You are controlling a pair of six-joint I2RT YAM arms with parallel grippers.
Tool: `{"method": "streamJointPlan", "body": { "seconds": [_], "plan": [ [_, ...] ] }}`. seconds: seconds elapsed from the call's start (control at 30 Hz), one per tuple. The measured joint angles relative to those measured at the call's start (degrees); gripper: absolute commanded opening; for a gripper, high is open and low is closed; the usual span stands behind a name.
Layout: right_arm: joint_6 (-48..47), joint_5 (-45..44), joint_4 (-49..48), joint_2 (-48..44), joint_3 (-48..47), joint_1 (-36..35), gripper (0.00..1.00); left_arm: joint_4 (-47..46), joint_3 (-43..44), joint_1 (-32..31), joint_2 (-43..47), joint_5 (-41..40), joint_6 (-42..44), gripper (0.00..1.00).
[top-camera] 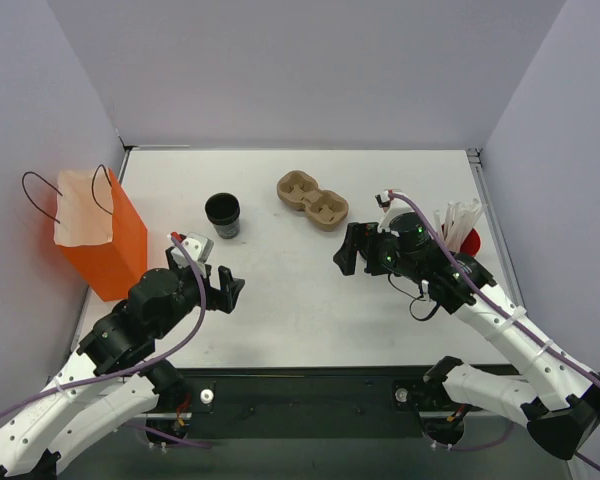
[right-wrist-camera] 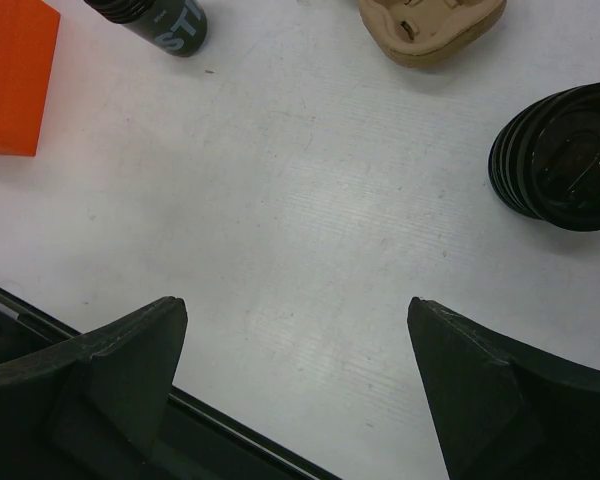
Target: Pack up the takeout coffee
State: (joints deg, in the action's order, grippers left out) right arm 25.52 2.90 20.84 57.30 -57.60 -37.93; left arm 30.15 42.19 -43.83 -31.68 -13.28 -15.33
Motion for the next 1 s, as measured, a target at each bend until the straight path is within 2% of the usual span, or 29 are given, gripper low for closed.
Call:
{"method": "streamJointPlan", "body": {
  "seconds": [0.23, 0.43, 0.53, 0.63, 0.7, 0.83, 1.0],
  "plan": [
    [0.1, 0.1, 0.0, -0.3, 0.0, 0.0, 1.0, 0.0, 0.0, 0.0, -0.1, -0.1, 0.2, 0.94],
    [-0.3, 0.5, 0.1, -2.7, 0.0, 0.0, 0.93, 0.2, 2.5, 0.0, -3.9, -2.1, 3.6, 0.95],
    [-1.1, 2.2, 0.1, -3.7, 0.3, 0.0, 0.89, -0.6, 8.6, 0.2, -11.1, -5.0, 7.1, 0.91],
    [-2.1, 4.3, 0.5, -4.3, 1.0, 0.0, 0.86, -1.3, 17.8, 2.0, -22.5, -8.1, 10.9, 0.74],
    [-2.6, 5.4, 1.0, -4.7, 1.4, 0.0, 0.84, -0.5, 26.2, 4.7, -32.5, -9.4, 12.6, 0.68],
    [-4.1, 7.5, 1.4, -6.0, 1.5, 0.0, 0.79, 0.3, 38.5, 13.4, -48.9, -4.5, 12.3, 0.66],
    [-4.9, 8.1, 1.5, -7.9, 1.5, 0.0, 0.78, 1.8, 40.6, 19.0, -56.7, 0.2, 12.2, 0.68]
  ]
}}
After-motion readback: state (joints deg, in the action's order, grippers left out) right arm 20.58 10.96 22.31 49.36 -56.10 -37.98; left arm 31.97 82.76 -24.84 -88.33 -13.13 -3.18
